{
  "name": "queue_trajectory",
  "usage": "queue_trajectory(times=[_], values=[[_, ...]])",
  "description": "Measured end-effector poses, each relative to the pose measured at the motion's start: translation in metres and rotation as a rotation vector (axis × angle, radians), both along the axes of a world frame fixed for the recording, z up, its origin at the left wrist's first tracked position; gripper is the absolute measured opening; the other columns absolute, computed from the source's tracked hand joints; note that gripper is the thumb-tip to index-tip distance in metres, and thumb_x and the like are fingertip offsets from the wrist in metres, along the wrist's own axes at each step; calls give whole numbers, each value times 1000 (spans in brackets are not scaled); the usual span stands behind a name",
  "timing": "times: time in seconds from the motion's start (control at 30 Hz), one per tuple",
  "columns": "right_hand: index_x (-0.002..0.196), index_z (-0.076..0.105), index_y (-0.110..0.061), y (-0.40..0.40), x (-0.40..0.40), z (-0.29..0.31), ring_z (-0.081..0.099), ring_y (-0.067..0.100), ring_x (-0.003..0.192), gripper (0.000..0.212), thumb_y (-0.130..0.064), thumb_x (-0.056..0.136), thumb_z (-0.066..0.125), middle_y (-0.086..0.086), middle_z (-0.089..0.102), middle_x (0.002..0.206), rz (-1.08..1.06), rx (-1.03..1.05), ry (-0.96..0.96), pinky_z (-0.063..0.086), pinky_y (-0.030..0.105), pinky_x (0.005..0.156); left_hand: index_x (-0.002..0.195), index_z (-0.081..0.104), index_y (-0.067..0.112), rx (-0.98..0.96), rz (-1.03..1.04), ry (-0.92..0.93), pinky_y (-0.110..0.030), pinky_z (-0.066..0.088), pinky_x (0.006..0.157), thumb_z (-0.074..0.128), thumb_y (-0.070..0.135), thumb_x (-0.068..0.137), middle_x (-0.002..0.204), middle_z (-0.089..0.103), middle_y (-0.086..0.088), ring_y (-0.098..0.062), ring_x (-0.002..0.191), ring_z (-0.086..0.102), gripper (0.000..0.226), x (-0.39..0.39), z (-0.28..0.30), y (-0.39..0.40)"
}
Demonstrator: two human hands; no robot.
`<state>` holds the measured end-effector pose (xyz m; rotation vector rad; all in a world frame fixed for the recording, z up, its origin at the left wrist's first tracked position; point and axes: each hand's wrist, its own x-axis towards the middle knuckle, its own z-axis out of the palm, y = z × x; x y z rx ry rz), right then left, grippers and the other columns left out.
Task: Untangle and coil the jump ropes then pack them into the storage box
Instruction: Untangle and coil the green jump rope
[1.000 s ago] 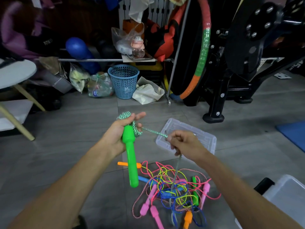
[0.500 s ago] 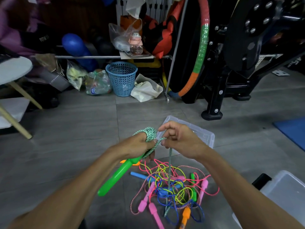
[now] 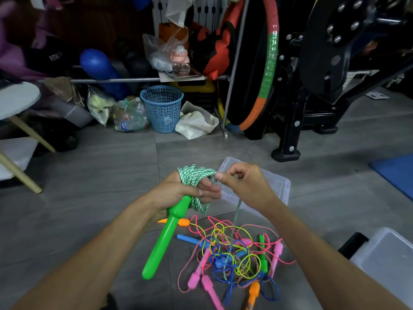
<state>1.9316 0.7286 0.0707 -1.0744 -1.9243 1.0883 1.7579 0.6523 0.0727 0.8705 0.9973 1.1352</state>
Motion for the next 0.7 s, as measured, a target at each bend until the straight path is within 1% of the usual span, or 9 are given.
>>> queue_trajectory(times=[0.1,0.17,0.27,0.37,0.43,0.53,0.57,0.63,0.7], values=[[71,64,-6,8,9,2,40,3,47,19,-20,82,72,-1,50,56,-10,-112,53,34,17,49,89,64,0,5,11,7,-22,51,51,49,-13,80,72,72,-11,-16,51,61,22,-5,6,-3],[77,66,-7,16,16,2,46,2,51,12,-16,82,71,-1,55,61,-16,-175,84,39,15,54,93,67,0,6,11,-105,-20,42,43,60,-3,75,67,68,-8,-10,41,48,19,-10,8,-3],[78,68,-9,27,26,-4,51,4,55,12,-20,81,72,6,61,69,-36,-205,33,42,15,56,97,68,-3,3,-10,-334,-19,35,40,66,7,65,58,54,1,-5,36,37,33,-15,8,0],[78,67,-8,35,37,-10,43,12,58,21,-28,80,74,8,54,67,-123,-167,-30,35,17,51,90,73,0,17,54,-525,-18,36,38,63,13,66,52,43,5,-3,34,35,29,-18,10,3],[82,67,-6,38,46,-13,41,12,57,18,-24,83,71,6,50,65,-102,-183,-69,35,14,51,90,72,1,36,189,-542,-17,35,38,60,13,69,52,41,6,-3,35,33,28,-23,12,6],[90,63,-4,32,53,-24,52,12,60,3,-3,88,61,2,55,60,4,-348,-96,41,9,55,104,62,2,7,380,-483,-16,33,41,48,9,79,53,42,6,-4,38,33,29,-30,10,9],[86,61,-6,31,51,-25,53,16,61,8,1,88,58,1,55,59,4,-383,-49,44,13,57,107,60,3,-17,412,-468,-16,34,41,46,8,82,54,42,6,-4,39,34,28,-30,8,10],[79,58,-7,30,41,-18,49,16,56,15,1,90,54,2,55,61,-14,-419,165,47,22,59,112,59,5,-56,422,-463,-17,35,41,41,7,90,54,44,6,-5,39,36,28,-26,5,11],[84,59,-5,27,26,-2,42,11,46,12,-3,93,52,4,55,63,-3,-463,381,40,23,50,112,60,8,-60,381,-459,-18,36,41,40,8,93,55,46,5,-5,40,38,27,-20,7,12]])
